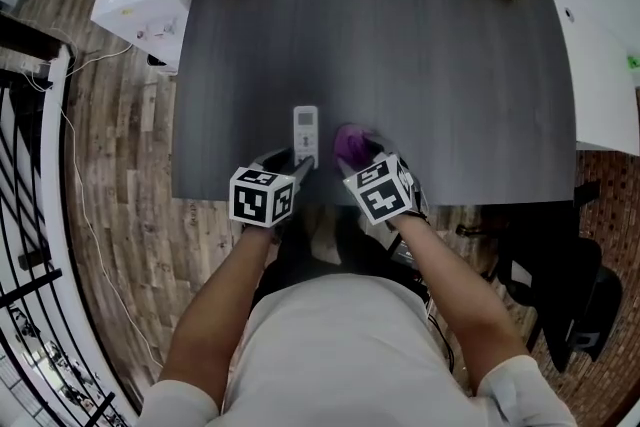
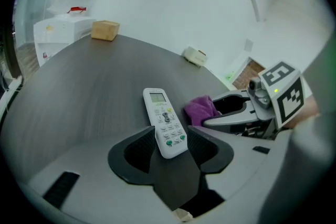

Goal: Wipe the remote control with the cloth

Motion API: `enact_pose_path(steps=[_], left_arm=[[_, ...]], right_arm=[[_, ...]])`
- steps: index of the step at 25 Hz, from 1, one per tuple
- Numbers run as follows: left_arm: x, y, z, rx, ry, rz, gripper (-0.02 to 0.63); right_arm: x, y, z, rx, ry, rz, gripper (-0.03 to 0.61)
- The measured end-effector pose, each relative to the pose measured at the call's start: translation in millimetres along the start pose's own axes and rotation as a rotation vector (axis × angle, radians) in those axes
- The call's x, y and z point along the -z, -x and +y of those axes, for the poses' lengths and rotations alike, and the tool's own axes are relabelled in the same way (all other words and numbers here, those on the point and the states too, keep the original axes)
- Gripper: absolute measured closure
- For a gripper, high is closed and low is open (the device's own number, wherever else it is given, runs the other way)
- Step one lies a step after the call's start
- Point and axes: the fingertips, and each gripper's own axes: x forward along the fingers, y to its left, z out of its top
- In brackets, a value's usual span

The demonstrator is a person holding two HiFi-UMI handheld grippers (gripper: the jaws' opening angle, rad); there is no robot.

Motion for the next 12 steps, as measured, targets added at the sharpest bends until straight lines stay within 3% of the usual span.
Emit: enact_pose_path(steps=[4,8,12], left_arm=[[0.1,-3.4,-0.5,0.008,0.029,0.002,0.426],[-6.5,0.9,3.4,0.022,0.075,-0.029,0.426],[-11.3,2.9,13.7,0.022,0.079,-0.032,0.426]], right_arm=[[2.0,-5.7,-7.4,0.075,0.019,0.02,0.363],[1.0,2.9,-8.1,0.064,0.017,-0.008,0.433],[-26.7,6.7,-17.0,0.036,0.017,-0.069,0.439]])
